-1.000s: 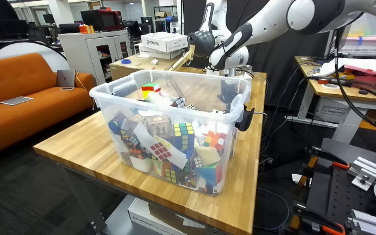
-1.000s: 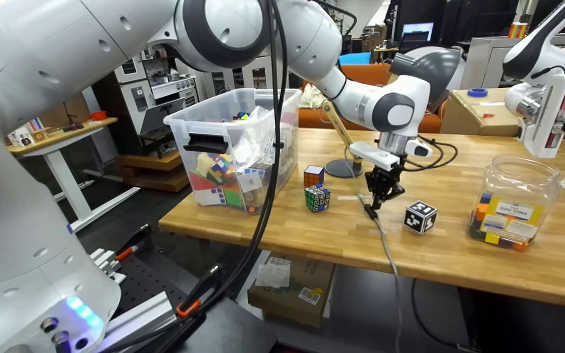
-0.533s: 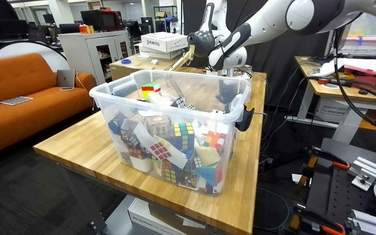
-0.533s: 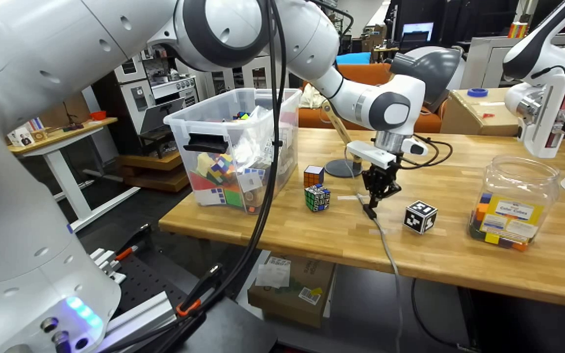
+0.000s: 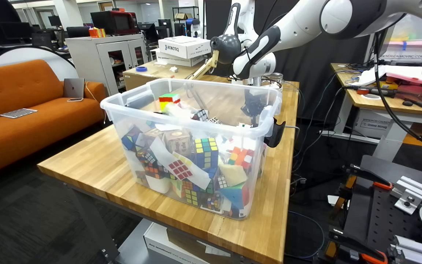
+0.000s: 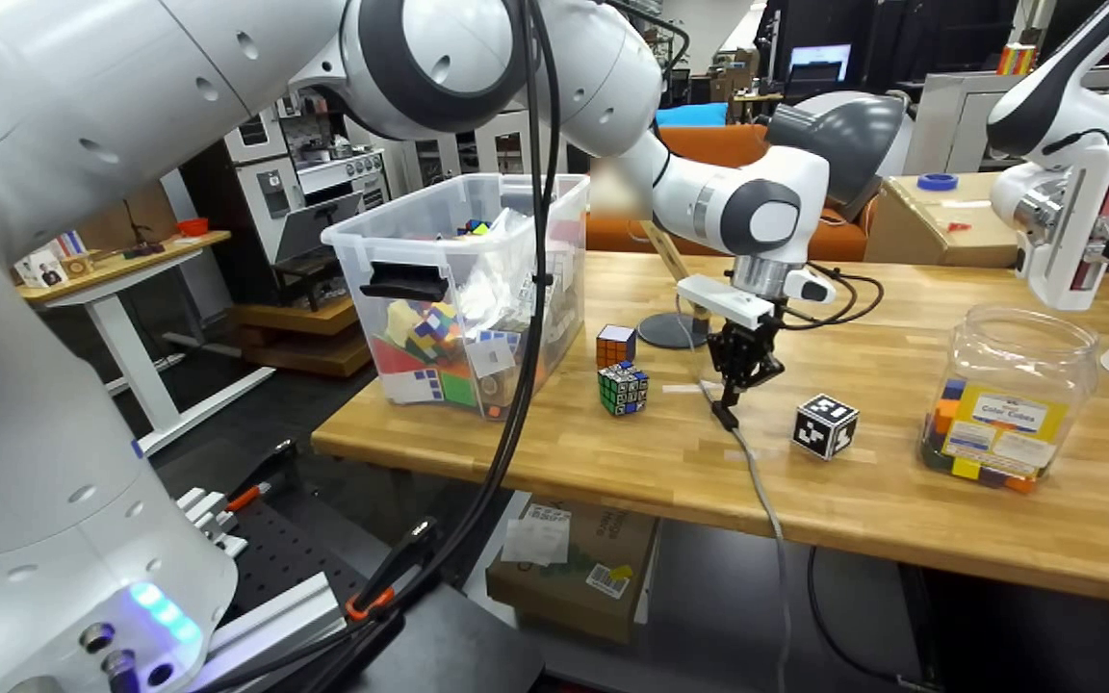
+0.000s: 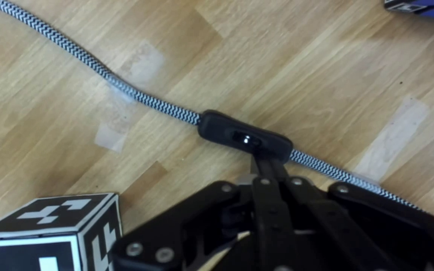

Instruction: Turn on the desk lamp

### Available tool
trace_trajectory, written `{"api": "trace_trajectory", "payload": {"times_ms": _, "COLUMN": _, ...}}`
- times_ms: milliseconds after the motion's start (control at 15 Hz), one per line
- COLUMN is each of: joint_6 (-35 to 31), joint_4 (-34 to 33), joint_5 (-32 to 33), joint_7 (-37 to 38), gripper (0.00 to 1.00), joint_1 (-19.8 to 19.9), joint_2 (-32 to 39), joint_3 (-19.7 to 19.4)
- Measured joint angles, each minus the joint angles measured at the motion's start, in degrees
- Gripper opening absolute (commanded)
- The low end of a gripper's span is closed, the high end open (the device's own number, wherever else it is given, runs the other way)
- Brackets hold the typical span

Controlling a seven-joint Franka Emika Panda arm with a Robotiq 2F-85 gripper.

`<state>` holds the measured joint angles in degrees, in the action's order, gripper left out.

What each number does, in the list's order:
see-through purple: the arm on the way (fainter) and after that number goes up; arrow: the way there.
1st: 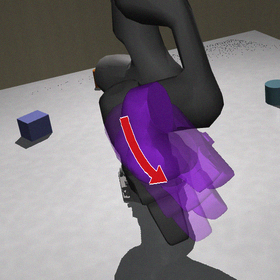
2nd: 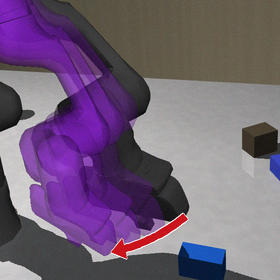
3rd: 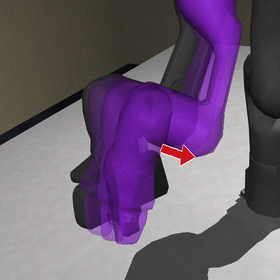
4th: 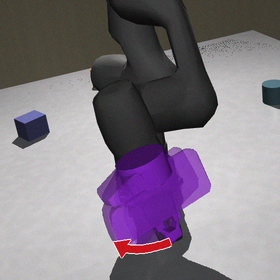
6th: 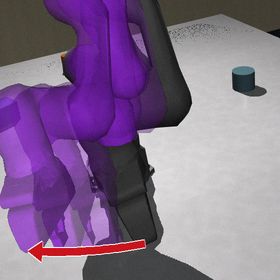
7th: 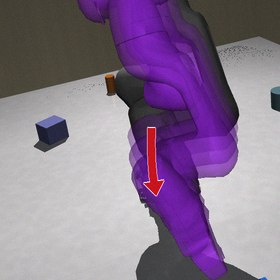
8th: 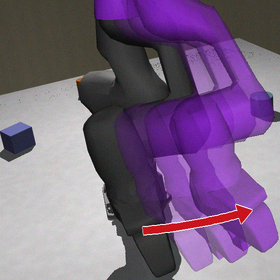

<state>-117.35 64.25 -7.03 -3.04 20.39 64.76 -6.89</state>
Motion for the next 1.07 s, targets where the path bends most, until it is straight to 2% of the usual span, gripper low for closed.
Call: {"api": "trace_trajectory", "payload": {"times_ms": 1067, "joint_6": -0.3, "joint_4": 1.5, "joint_5": 0.0, "joint_7": -0.3, "gripper": 0.0, "joint_1": 0.1, "joint_2": -2.2, "joint_3": -0.6}}
